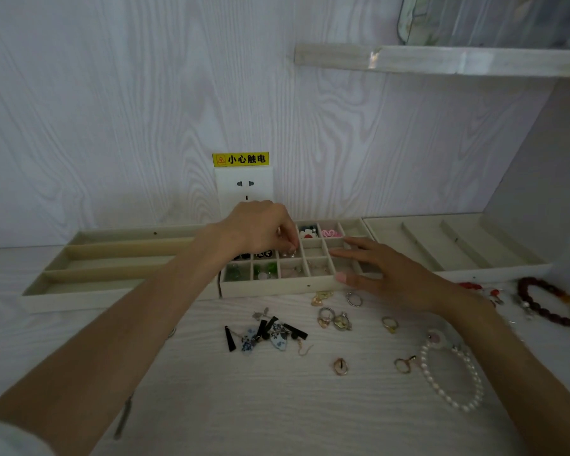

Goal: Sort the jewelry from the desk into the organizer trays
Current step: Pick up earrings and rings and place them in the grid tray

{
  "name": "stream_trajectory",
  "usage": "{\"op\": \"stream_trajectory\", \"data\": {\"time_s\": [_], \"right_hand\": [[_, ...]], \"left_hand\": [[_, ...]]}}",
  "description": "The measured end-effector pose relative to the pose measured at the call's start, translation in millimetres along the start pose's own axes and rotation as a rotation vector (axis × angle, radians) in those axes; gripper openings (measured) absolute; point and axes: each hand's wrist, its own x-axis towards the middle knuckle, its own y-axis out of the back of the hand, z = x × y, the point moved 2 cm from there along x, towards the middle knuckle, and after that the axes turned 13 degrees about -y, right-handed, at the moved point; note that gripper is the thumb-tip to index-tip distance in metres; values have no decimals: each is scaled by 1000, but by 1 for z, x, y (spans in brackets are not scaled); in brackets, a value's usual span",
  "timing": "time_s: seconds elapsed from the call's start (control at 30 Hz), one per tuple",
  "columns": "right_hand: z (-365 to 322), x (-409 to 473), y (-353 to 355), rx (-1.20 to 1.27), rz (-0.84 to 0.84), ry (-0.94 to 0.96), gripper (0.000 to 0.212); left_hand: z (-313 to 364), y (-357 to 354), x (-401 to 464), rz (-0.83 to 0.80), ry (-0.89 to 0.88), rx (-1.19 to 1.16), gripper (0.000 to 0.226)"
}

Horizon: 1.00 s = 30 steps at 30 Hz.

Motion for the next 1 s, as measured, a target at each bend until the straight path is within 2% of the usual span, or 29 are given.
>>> {"op": "stream_trajectory", "data": {"time_s": [0.27, 0.37, 0.53, 0.63, 0.73, 0.83, 1.0], "right_hand": [[-2, -4, -1, -25, 16, 1, 66], [-7, -8, 2, 51, 14, 13, 65], [-13, -11, 25, 267, 42, 9, 36], [-26, 3, 42, 152, 128, 103, 37], [-50, 28, 42, -125, 207, 177, 40], [-69, 46, 26, -388, 149, 124, 42], [-72, 55, 8, -421, 115, 83, 42]], "left_hand": [[2, -4, 1, 0, 55, 41, 20], [4, -4, 1, -4, 63, 31, 22], [3, 13, -7, 31, 65, -15, 18], [-4, 27, -17, 66, 85, -24, 23], [-3, 29, -21, 5, 74, 17, 26], [1, 19, -20, -55, 62, 48, 25], [-1, 3, -20, -80, 64, 72, 31]]}}
